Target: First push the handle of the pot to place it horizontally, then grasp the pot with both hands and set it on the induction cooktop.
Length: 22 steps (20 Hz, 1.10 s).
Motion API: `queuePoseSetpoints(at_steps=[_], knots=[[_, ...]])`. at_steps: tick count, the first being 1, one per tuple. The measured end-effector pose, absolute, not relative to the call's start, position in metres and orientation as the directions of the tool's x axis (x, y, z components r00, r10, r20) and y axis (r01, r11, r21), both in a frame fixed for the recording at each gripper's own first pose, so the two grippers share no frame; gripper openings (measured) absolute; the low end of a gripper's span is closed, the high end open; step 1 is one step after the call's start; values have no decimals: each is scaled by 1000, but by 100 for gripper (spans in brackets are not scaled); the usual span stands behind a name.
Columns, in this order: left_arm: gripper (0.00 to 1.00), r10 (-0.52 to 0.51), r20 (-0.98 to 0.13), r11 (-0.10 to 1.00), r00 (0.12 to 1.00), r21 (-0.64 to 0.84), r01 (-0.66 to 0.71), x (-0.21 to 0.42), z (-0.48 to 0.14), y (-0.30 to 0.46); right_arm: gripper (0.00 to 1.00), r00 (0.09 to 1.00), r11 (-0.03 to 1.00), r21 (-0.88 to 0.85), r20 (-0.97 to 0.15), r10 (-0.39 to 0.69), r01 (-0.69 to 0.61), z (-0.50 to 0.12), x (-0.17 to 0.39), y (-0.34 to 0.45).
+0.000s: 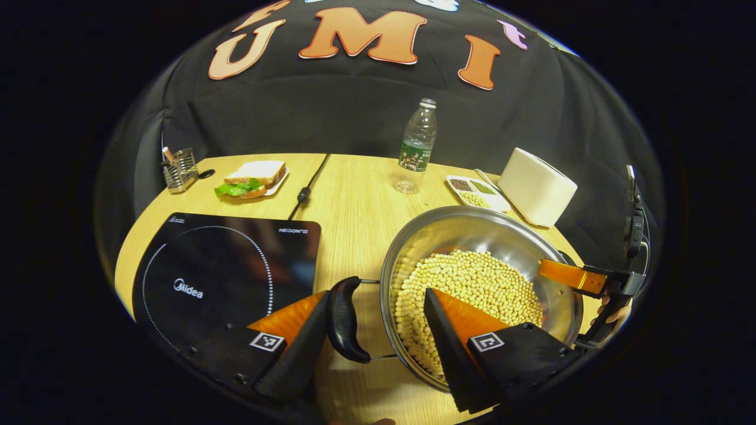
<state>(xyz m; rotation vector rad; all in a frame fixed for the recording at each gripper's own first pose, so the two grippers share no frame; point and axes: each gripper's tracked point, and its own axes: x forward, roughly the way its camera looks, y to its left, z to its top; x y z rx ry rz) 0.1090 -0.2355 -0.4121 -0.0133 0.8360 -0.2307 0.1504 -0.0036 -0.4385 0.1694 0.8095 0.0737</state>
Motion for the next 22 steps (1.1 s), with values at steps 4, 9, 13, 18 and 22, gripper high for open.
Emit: queuePoseSetpoints(at_steps=[4,9,13,18,22], knots=[[89,-180,-783,979,596,-84,185,113,-418,-228,57,691,984,178,-715,111,26,-435,145,-12],[57,-201,-801,979,563,-150,136,120,-422,-231,54,678,976,196,-730,84,90,-433,140,-12],[55,-220,-800,975,558,-169,143,119,-403,-226,53,693,976,192,-718,70,101,-410,135,-4],[55,-222,-789,975,572,-164,152,119,-361,-197,53,717,974,210,-691,89,81,-371,134,27],[55,-197,-793,980,576,-143,139,114,-330,-161,52,716,969,240,-687,123,64,-350,128,63]])
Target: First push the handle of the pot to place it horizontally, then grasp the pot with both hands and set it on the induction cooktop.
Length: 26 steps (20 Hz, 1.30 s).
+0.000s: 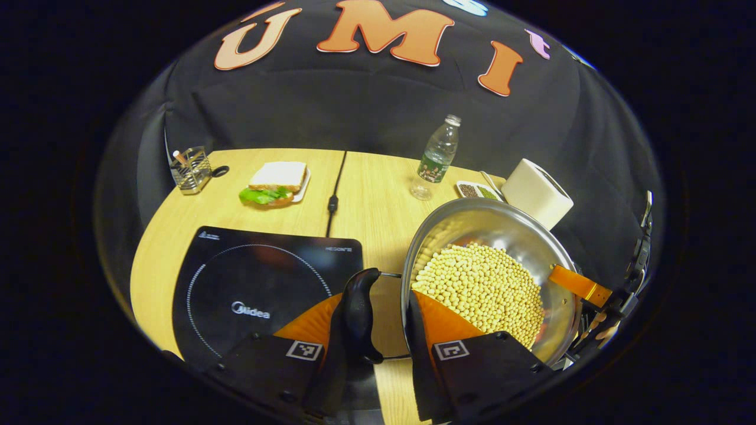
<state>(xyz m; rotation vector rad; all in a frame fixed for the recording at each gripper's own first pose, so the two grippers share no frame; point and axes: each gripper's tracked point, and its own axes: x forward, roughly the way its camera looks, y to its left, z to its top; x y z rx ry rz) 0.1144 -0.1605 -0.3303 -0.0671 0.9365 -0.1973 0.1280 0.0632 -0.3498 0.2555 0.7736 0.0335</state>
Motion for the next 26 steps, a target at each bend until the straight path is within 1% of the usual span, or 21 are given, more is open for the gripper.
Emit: queuePoseSetpoints(at_steps=[3,6,14,22,23,24,26], knots=[[55,-179,-803,984,568,-136,118,111,-314,-131,53,712,967,250,-688,143,47,-337,122,94],[55,-165,-798,986,580,-134,97,109,-300,-94,52,713,965,262,-681,166,25,-327,119,129],[55,-103,-800,993,591,-113,20,100,-291,-5,52,688,960,277,-688,230,-43,-330,113,214],[54,-77,-815,993,575,-111,-25,97,-309,50,53,649,961,262,-716,256,-89,-353,108,265],[55,-76,-818,993,570,-111,-27,97,-313,53,48,645,961,260,-720,255,-89,-357,107,269],[55,-76,-821,993,566,-111,-27,98,-316,56,53,642,962,257,-724,253,-89,-361,108,272],[55,-75,-825,994,560,-109,-27,101,-325,63,52,633,963,255,-732,251,-87,-366,106,276]])
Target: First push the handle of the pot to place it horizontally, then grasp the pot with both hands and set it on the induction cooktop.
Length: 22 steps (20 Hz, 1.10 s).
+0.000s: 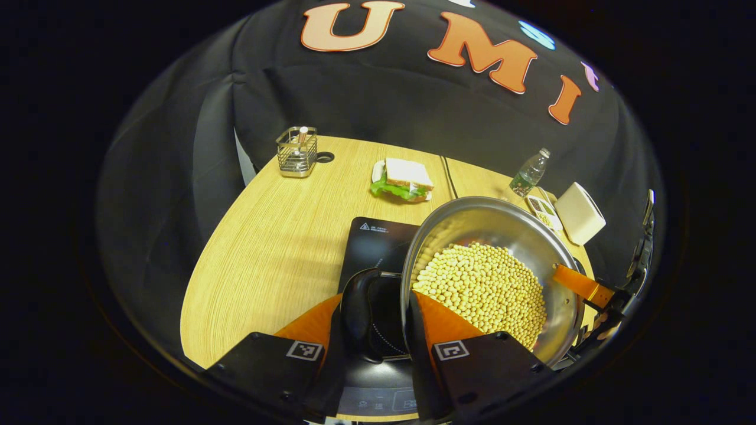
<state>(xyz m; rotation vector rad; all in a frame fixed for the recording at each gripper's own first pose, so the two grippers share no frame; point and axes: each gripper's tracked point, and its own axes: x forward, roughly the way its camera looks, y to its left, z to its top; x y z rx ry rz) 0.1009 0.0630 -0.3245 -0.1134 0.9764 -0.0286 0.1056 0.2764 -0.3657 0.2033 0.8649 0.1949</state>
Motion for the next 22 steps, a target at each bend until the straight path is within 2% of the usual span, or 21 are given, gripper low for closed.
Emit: queuePoseSetpoints(at_steps=[6,7,8,11,12,13,14,15,16,19,20,22], knots=[[55,-79,-829,993,554,-115,-30,102,-334,79,53,621,963,259,-742,251,-78,-378,103,291],[55,-80,-826,993,557,-116,-29,103,-335,84,48,621,962,260,-742,252,-79,-377,102,294],[55,-82,-824,992,560,-119,-30,104,-335,88,53,620,962,261,-743,253,-80,-378,101,298],[56,-79,-831,991,550,-125,-46,101,-344,97,53,619,962,258,-743,254,-86,-382,98,303],[57,-76,-824,991,561,-123,-47,102,-343,101,58,624,961,262,-738,257,-85,-383,102,305],[58,-71,-821,991,566,-120,-51,99,-339,102,55,612,960,266,-747,260,-83,-388,100,306],[60,-60,-821,991,568,-115,-61,99,-337,104,57,613,956,280,-742,272,-85,-387,100,309],[62,-56,-819,990,571,-119,-74,95,-331,103,54,625,955,284,-731,274,-87,-380,102,308],[64,-30,-811,990,584,-104,-94,97,-324,108,62,649,953,289,-709,275,-88,-372,107,309],[100,54,-762,987,645,-56,-148,114,-308,124,79,703,953,287,-658,269,-97,-343,117,305],[100,77,-741,985,668,-48,-167,117,-296,129,88,716,951,289,-640,277,-109,-334,117,304],[100,112,-690,980,715,-43,-194,119,-269,134,95,758,953,281,-598,263,-109,-315,122,294]])
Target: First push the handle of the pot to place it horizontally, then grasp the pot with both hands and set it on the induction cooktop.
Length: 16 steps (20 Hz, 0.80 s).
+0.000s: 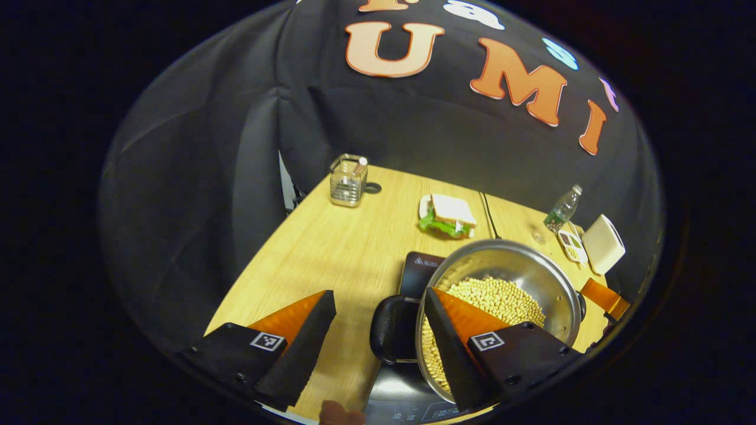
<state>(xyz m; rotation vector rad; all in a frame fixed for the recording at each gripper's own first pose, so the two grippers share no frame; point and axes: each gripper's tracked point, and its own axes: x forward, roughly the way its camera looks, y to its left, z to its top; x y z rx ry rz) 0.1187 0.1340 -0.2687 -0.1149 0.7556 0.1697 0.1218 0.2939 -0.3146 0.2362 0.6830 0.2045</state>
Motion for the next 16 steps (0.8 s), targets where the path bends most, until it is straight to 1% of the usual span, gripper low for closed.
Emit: queuePoseSetpoints(at_steps=[4,7,10,14,16], knots=[[99,178,-516,979,838,10,-203,124,-196,132,95,830,957,265,-502,242,-119,-267,128,273],[98,165,-378,984,911,7,-176,118,-136,109,95,857,950,268,-439,269,-161,-233,123,268],[98,136,-265,989,955,-15,-145,110,-83,78,95,886,949,243,-369,280,-199,-199,123,254],[98,128,-87,991,988,37,-125,86,-8,46,95,900,950,173,-313,305,-261,-161,107,218],[97,79,-45,997,996,2,-79,68,14,17,95,917,959,104,-280,284,-265,-134,104,186]])
